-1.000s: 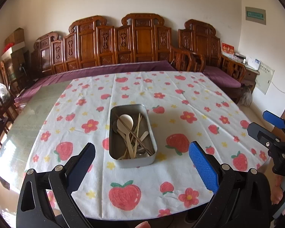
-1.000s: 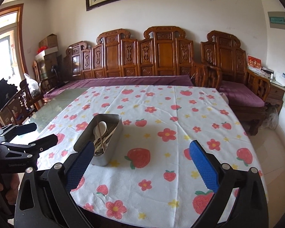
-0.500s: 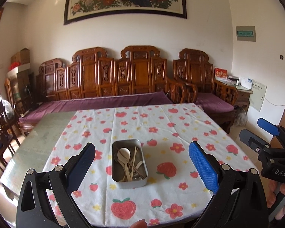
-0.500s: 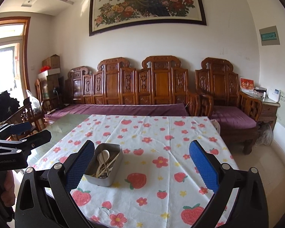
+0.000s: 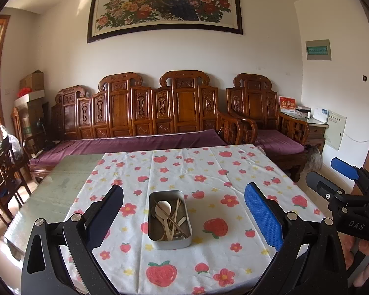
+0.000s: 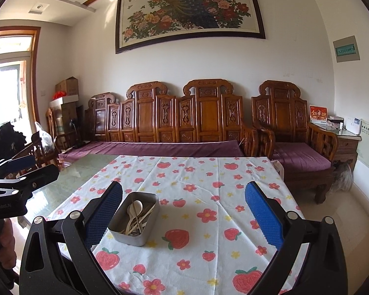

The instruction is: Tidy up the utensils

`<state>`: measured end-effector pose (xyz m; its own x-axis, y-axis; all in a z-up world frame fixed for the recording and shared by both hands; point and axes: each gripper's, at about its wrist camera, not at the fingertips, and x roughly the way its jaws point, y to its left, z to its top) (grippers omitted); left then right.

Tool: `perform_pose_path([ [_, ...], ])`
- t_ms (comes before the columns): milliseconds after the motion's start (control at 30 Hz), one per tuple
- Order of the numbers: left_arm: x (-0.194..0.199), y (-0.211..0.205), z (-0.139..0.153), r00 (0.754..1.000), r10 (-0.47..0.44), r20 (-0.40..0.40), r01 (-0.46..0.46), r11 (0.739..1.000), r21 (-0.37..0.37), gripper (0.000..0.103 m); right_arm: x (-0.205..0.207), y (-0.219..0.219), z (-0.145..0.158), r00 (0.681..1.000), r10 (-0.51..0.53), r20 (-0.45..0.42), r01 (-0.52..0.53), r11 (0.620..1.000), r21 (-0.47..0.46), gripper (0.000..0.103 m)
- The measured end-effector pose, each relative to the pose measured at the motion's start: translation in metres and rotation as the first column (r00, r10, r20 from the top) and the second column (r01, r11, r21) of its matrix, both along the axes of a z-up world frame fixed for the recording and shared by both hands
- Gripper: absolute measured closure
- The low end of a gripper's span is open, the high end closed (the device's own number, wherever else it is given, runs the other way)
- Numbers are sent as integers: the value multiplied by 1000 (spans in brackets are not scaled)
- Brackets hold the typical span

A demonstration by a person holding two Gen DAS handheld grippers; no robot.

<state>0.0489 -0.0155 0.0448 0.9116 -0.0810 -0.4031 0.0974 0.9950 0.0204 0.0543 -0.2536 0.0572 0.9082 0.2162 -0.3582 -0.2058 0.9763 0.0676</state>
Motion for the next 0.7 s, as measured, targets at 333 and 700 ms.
perform_pose_path([
  [333, -1, 3, -4, 1000, 4, -7, -4, 1000, -9, 8, -1, -2, 0, 1000, 0, 0, 0, 1000, 0, 3],
  [700, 1, 5, -7, 1000, 4, -12, -4, 1000, -12, 8, 0, -2, 1, 1000, 0, 3, 0, 1000, 3, 3],
])
